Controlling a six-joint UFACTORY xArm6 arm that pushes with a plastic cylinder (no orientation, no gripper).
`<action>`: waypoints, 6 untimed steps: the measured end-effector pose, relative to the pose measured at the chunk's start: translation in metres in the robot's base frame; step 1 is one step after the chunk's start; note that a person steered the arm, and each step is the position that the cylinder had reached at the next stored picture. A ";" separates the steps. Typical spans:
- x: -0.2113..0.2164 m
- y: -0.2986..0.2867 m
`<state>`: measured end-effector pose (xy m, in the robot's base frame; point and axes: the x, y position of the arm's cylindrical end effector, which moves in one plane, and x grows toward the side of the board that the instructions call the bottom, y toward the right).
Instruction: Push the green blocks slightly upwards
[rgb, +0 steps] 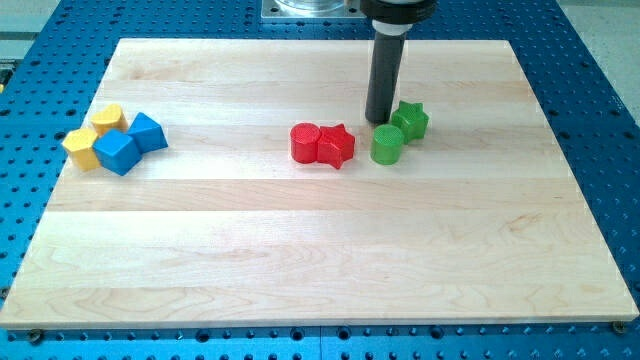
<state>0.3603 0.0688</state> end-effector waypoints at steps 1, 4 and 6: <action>0.015 -0.034; 0.080 0.004; 0.053 0.062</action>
